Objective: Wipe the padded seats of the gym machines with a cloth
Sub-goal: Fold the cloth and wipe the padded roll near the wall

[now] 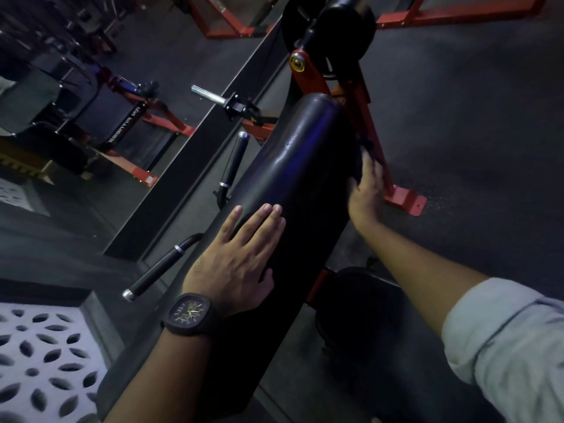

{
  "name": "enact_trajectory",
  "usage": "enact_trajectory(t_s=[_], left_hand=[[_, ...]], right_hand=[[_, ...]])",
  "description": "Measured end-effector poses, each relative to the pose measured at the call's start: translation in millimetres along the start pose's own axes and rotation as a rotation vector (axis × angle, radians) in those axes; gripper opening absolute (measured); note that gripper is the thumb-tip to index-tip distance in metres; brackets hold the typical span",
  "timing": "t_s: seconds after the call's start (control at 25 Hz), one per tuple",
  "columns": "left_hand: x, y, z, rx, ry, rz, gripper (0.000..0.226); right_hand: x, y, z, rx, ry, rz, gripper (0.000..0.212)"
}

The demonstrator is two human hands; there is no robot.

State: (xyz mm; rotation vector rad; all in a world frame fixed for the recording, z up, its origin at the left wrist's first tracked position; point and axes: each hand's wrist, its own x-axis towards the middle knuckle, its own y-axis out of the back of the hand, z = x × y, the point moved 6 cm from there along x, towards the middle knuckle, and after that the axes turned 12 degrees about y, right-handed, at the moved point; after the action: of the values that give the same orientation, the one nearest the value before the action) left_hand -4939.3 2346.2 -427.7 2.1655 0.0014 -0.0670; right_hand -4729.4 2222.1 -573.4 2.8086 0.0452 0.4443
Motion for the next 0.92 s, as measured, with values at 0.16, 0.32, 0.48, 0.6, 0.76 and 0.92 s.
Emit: enact_trajectory(t_s=[0.16,0.32,0.48,0.6,0.76,0.92], left_hand=[[-1,-1,0,0.002,-0.006,0.006,0.081],[0,-1,0,-0.001,0.001,0.010,0.082],[0,-1,0,0.004,-0.002,0.015,0.081],[0,-1,0,0.010,0.001,0.014,0.082],[0,0,0,0.008,0.003,0.030,0.082],[-1,-1,0,0.016,0.006,0.021,0.083]], right_hand=[[-3,-1,16,0.002,-0.036,0.034,0.065],[-5,-1,29,-0.022,-0.083,0.025,0.063],[3,-3,54,0.061,-0.303,-0.003,0.055],[-49,-19,54,0.180,-0.428,-0.048,0.052],[-36,-16,54,0.234,-0.460,0.034,0.051],[-76,-16,23,0.256,-0.395,-0.023,0.058]])
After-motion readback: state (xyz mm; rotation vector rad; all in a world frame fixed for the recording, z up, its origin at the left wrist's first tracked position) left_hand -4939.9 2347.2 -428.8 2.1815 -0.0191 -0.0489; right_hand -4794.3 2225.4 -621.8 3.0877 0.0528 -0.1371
